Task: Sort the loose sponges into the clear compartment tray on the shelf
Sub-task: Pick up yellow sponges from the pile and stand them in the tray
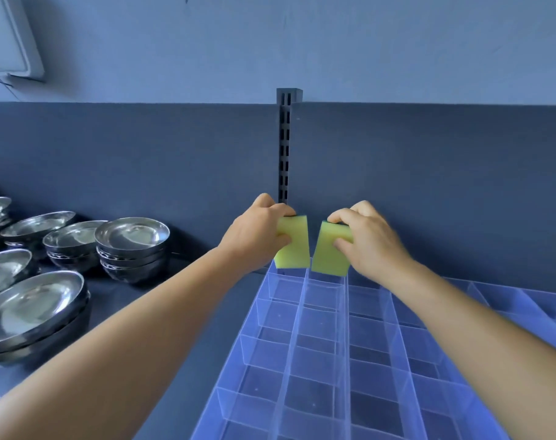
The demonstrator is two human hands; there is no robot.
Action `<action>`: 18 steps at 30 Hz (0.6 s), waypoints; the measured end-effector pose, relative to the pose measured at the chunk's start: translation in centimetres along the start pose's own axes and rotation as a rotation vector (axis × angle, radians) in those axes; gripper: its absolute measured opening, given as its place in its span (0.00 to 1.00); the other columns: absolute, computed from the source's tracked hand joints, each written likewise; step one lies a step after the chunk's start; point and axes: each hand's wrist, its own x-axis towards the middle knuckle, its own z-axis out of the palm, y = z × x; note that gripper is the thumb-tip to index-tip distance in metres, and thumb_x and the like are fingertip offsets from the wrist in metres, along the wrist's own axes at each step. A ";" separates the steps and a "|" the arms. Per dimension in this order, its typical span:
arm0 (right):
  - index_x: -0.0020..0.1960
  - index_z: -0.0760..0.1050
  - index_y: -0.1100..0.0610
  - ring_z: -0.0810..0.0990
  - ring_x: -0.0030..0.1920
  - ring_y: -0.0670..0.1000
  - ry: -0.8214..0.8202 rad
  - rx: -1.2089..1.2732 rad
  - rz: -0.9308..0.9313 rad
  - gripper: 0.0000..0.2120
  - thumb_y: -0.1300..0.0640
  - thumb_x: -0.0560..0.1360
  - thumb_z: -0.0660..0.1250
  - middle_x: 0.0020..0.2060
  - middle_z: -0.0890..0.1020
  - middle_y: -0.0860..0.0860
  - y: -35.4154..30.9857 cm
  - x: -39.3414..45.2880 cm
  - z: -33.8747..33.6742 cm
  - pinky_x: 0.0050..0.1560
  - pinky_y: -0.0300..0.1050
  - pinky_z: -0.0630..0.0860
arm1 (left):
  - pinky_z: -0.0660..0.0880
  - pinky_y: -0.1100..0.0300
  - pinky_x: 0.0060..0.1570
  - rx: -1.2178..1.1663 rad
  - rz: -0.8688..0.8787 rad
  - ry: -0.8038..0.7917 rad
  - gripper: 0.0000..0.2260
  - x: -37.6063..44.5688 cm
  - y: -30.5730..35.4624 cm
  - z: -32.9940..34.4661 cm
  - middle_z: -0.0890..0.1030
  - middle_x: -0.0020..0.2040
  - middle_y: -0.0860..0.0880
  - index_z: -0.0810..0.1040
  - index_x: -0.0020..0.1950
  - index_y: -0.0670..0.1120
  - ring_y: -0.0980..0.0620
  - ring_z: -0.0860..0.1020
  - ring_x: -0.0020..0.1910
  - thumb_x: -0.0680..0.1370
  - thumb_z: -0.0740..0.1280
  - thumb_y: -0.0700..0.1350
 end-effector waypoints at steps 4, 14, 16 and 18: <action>0.61 0.74 0.50 0.71 0.56 0.54 -0.033 -0.015 0.017 0.15 0.58 0.75 0.66 0.56 0.70 0.50 -0.2 0.5 0.4 0.52 0.46 0.72 | 0.74 0.55 0.48 0.018 0.032 -0.061 0.20 0.9 -1.0 1.3 0.68 0.59 0.51 0.71 0.69 0.54 0.45 0.75 0.50 0.76 0.66 0.45; 0.63 0.73 0.51 0.70 0.58 0.54 -0.034 -0.121 0.069 0.16 0.59 0.76 0.65 0.57 0.71 0.50 -1.0 0.6 1.9 0.51 0.45 0.71 | 0.75 0.54 0.48 0.101 0.141 -0.114 0.20 2.0 -2.8 1.6 0.67 0.62 0.48 0.69 0.71 0.51 0.44 0.76 0.52 0.78 0.64 0.44; 0.64 0.72 0.51 0.69 0.58 0.54 -0.036 -0.162 0.060 0.17 0.60 0.76 0.65 0.58 0.71 0.49 -1.3 0.5 2.4 0.52 0.47 0.72 | 0.74 0.54 0.46 0.136 0.182 -0.123 0.21 2.0 -2.8 2.1 0.68 0.61 0.49 0.68 0.71 0.52 0.46 0.74 0.55 0.78 0.64 0.44; 0.63 0.71 0.52 0.68 0.58 0.54 -0.035 -0.190 0.056 0.17 0.60 0.76 0.66 0.58 0.72 0.49 -1.6 0.3 2.9 0.52 0.49 0.72 | 0.73 0.53 0.44 0.189 0.214 -0.120 0.20 2.0 -2.9 2.8 0.69 0.59 0.48 0.66 0.69 0.51 0.47 0.71 0.58 0.77 0.64 0.42</action>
